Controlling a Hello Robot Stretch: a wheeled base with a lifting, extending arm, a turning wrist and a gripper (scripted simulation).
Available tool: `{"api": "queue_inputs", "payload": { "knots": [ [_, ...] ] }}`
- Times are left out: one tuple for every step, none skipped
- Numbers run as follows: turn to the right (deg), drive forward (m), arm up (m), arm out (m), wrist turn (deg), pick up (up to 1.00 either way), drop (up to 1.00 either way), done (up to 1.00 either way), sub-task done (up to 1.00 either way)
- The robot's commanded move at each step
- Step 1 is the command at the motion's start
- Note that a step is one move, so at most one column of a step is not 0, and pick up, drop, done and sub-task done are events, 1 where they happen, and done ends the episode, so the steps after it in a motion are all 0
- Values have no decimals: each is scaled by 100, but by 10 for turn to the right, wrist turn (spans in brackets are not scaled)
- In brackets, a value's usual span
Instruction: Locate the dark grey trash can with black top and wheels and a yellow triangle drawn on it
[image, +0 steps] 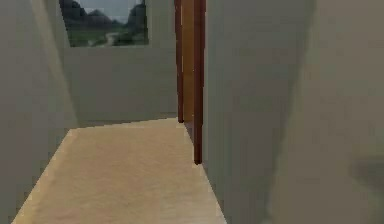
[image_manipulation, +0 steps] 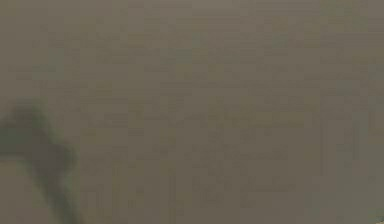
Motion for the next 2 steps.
{"api": "queue_inputs", "payload": {
  "knots": [
    [300,0,0,0,0,0,0,0,0],
    [0,20,0,0,0,0,0,0,0]
  ]
}}
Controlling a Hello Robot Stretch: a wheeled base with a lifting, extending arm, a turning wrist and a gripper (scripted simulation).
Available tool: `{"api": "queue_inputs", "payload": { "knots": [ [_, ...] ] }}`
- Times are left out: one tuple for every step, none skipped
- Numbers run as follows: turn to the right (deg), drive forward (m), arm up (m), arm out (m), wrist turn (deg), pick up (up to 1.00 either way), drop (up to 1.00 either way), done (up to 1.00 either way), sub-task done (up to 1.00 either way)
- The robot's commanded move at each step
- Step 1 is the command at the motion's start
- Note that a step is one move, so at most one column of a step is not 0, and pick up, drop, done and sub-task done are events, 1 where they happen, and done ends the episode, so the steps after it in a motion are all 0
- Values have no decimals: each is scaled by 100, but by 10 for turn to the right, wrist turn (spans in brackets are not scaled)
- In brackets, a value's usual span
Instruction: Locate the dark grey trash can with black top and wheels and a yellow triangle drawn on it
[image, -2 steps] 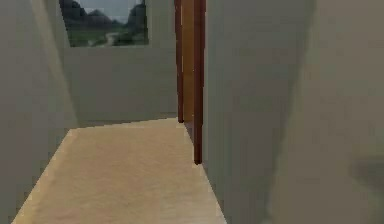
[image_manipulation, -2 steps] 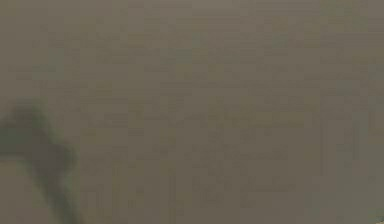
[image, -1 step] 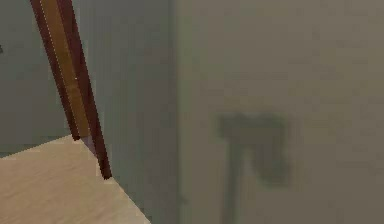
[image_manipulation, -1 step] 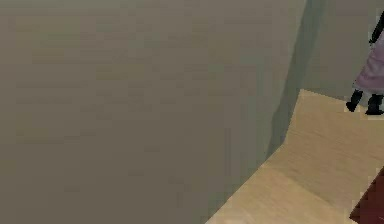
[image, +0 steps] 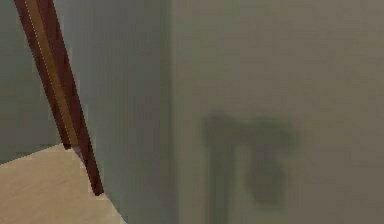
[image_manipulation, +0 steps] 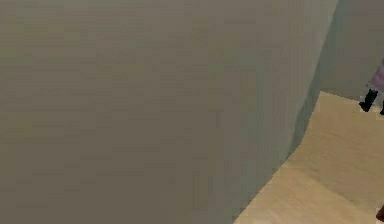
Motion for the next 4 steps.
{"api": "queue_inputs", "payload": {
  "knots": [
    [-420,0,0,0,0,0,0,0,0],
    [0,100,0,0,0,0,0,0,0],
    [0,70,0,0,0,0,0,0,0],
    [-330,0,0,0,0,0,0,0,0]
  ]
}}
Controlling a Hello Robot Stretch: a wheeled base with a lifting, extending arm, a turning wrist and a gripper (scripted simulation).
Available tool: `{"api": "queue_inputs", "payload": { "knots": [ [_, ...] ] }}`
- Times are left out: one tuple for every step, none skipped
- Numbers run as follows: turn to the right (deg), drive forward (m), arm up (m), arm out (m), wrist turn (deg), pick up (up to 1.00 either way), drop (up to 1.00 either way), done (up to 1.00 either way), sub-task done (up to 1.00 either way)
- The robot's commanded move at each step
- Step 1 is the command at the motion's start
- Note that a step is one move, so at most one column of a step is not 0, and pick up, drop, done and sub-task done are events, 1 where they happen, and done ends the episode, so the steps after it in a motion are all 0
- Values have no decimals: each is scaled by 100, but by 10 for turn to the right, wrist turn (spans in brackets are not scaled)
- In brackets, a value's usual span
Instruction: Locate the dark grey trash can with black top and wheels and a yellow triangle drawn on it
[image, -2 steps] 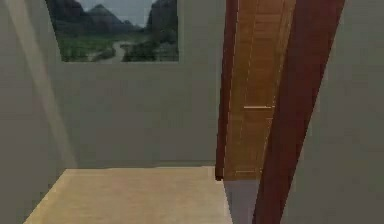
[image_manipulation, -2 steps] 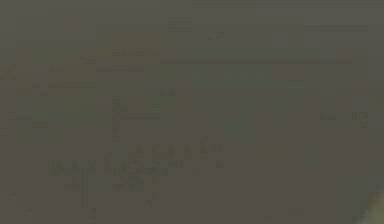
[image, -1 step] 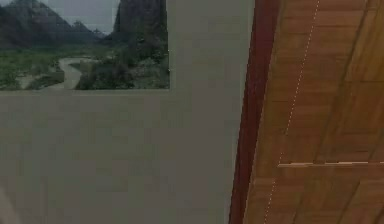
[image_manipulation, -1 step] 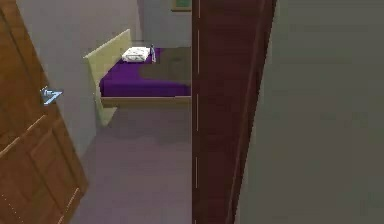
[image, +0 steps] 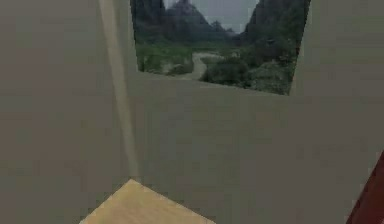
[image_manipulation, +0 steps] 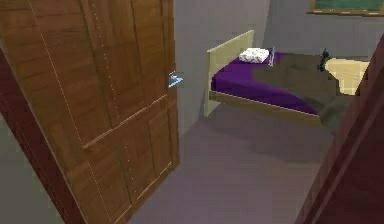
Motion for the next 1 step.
{"api": "queue_inputs", "payload": {
  "knots": [
    [0,10,0,0,0,0,0,0,0]
  ]
}}
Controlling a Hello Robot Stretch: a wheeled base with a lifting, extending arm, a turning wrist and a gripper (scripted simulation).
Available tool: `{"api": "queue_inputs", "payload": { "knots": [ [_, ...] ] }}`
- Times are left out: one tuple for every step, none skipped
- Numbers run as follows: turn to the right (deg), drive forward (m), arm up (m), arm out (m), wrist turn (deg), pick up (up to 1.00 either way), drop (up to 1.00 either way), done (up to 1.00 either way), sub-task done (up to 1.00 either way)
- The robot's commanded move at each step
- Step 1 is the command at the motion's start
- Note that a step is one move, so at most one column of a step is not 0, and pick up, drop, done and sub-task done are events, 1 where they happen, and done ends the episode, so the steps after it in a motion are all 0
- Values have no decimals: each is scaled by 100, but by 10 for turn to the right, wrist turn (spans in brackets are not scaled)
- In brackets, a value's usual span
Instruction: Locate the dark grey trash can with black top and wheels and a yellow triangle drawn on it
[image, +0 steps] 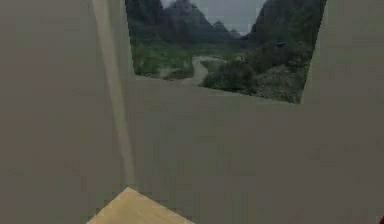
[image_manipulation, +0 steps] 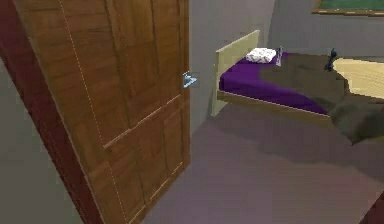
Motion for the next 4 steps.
{"api": "queue_inputs", "payload": {
  "knots": [
    [450,0,0,0,0,0,0,0,0],
    [450,0,0,0,0,0,0,0,0],
    [0,35,0,0,0,0,0,0,0],
    [330,0,0,0,0,0,0,0,0]
  ]
}}
